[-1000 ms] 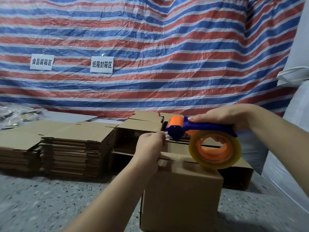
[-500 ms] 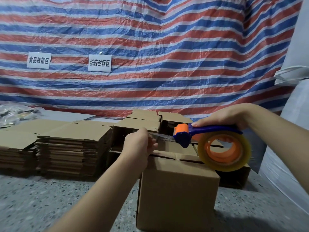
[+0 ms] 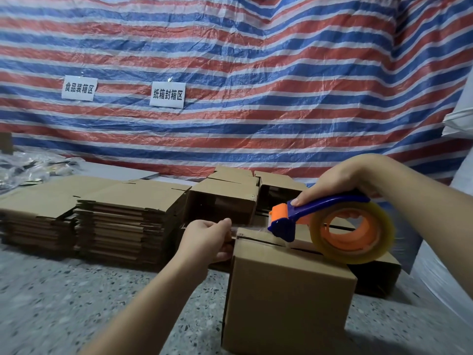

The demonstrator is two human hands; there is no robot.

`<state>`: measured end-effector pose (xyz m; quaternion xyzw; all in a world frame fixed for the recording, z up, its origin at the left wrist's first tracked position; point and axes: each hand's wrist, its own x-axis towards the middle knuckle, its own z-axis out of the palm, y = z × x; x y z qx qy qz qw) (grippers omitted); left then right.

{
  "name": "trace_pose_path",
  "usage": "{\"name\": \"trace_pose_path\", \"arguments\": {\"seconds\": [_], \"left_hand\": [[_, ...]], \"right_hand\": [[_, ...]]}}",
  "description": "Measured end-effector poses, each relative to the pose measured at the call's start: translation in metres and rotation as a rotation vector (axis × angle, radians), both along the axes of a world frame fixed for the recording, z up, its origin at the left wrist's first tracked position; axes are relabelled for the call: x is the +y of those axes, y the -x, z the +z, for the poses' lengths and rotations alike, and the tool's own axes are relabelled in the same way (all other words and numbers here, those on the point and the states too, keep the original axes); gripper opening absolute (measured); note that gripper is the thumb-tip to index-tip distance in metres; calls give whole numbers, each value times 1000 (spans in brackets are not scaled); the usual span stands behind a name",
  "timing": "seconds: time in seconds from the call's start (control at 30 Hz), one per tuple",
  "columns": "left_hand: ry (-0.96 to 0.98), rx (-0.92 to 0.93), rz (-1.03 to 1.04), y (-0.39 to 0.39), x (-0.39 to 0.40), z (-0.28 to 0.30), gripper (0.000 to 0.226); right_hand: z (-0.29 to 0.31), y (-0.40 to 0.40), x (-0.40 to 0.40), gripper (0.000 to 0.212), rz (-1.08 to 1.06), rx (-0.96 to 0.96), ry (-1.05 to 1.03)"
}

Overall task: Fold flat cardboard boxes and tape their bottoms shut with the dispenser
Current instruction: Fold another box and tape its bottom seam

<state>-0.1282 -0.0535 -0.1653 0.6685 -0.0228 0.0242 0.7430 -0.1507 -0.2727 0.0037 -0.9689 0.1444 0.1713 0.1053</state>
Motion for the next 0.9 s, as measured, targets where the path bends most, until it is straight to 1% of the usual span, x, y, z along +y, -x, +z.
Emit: {"name": "trace_pose_path", "arguments": {"seconds": [0.3, 0.47, 0.63, 0.8, 0.9], "left_hand": [[-72, 18, -61, -1, 2, -11, 30], [-88, 18, -91, -1, 6, -9, 34], [-125, -1, -94, -4, 10, 0, 32], [-141, 85, -172, -2, 11, -7, 33], [-189, 76, -189, -1, 9, -17, 36]], "right_hand": [[-1, 0, 5, 77, 6, 14, 22], [-2, 0, 4, 76, 9, 13, 10], [-1, 0, 3, 75, 12, 21, -4], [-2, 1, 1, 76, 19, 10, -20], [-2, 1, 3, 76, 29, 4, -3]]}}
